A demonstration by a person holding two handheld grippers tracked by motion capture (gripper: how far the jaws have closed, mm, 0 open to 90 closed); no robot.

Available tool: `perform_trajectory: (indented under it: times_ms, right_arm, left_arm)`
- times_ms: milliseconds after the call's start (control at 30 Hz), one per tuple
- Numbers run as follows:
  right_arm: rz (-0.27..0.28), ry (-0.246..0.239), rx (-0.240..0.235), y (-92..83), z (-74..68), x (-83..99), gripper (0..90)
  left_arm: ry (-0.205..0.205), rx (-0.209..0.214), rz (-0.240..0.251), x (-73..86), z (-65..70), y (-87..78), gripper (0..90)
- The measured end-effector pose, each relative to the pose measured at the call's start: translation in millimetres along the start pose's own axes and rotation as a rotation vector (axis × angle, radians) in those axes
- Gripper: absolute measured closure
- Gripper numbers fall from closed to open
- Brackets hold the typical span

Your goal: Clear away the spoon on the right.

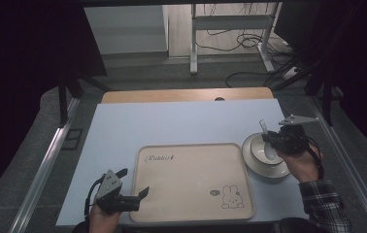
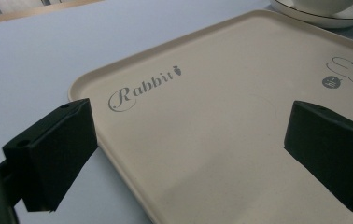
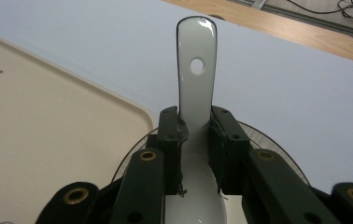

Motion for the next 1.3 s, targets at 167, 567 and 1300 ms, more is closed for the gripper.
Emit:
perform_trajectory:
  times_ms: [167,567,1300]
  right_arm:
    - [0.002,-0.002,-0.008,-6.3,-1.9,-1.7,75.5]
    - [0.011,-0.021,-0.04,-24.5,-13.9,-6.0,75.5]
    - [-0.021,-0.11,-0.14,-30.2,-60.6,-4.1,75.6]
  left_arm:
    - [0.001,-0.001,0.001,-0.1,0.2,0.1,2.4]
    - [0.001,0.001,0.001,-0.3,0.5,0.5,2.4]
    - [0.002,0.004,0.003,-0.6,0.7,0.5,2.4]
Point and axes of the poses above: each handheld gripper's, and its own axes: y roughly forward along the jaws, x roughly out of its underside, z roughly to its right, the point moved 5 cm from there along y, roughly forward along the jaws, and after that the axes turned 11 degrees about -z, right-handed, at the moved point
